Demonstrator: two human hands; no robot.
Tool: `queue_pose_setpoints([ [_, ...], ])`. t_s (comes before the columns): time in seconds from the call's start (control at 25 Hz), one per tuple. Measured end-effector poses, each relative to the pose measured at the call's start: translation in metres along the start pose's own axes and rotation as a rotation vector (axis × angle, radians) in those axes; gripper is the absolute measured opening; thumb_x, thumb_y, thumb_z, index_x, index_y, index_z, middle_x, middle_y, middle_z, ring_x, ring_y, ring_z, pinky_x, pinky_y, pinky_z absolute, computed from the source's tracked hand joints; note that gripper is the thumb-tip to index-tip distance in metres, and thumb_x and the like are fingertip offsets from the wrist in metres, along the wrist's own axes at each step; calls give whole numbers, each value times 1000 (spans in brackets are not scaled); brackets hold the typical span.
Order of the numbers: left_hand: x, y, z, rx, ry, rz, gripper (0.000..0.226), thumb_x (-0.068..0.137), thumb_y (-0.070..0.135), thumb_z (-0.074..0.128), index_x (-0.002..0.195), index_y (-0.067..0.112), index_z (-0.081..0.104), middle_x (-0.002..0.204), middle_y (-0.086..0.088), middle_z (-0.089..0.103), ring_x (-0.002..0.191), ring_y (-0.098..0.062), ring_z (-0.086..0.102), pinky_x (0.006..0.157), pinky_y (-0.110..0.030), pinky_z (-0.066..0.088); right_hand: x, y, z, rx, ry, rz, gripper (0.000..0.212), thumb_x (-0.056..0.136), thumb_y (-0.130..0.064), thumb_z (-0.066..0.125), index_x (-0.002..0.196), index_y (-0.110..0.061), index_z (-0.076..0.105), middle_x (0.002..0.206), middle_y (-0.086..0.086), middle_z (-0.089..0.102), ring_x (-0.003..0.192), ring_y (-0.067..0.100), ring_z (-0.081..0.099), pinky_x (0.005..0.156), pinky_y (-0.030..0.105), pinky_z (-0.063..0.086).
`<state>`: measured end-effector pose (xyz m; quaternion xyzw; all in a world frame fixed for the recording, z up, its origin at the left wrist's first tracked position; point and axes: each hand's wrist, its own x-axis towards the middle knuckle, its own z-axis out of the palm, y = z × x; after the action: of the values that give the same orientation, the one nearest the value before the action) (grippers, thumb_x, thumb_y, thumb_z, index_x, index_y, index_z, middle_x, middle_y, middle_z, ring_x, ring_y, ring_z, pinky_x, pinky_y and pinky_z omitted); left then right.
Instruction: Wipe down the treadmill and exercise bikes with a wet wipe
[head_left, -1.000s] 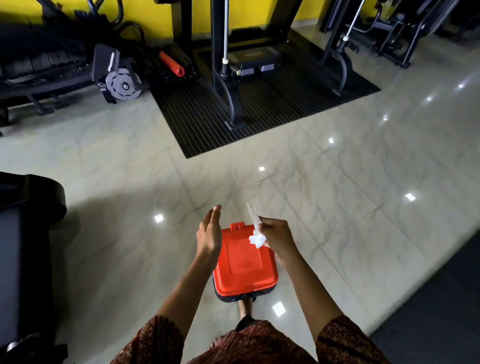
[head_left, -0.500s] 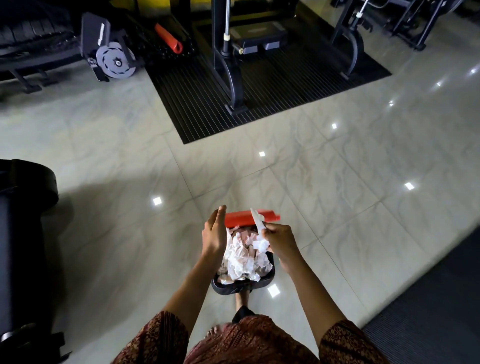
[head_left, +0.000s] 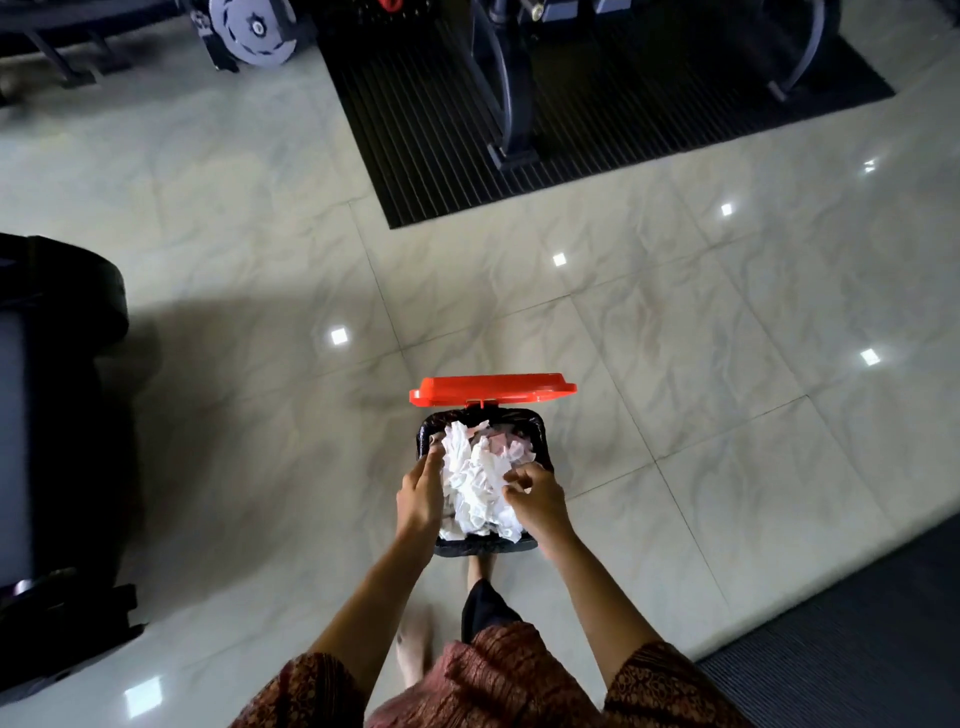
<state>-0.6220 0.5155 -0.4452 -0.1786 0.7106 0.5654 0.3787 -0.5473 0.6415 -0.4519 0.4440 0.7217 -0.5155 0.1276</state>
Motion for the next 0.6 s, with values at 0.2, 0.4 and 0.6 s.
queue_pose_setpoints([
  [0.2, 33, -38, 0, -82, 82, -163, 32, 99, 39, 40, 104, 18, 63, 111, -3, 62, 105, -17, 54, 89, -29, 35, 56, 22, 53, -180, -126, -73, 9, 72, -6, 45, 72, -14, 49, 93, 20, 58, 81, 26, 51, 68, 20, 32],
  [0.4, 72, -76, 0, -150, 126, -253, 32, 102, 33, 34, 111, 15, 59, 107, -1, 60, 107, -17, 53, 89, -28, 33, 103, 59, 101, -375, -343, -98, 19, 84, 4, 48, 101, 7, 56, 114, 23, 48, 108, 33, 49, 91, 29, 32],
  [0.6, 101, -95, -8, -264, 107, -334, 44, 103, 34, 27, 132, 9, 50, 126, -7, 56, 115, -18, 49, 99, -32, 30, 131, 86, 105, -431, -507, -96, 53, 88, -30, 45, 129, 3, 51, 139, 20, 45, 131, 27, 41, 101, 22, 28],
])
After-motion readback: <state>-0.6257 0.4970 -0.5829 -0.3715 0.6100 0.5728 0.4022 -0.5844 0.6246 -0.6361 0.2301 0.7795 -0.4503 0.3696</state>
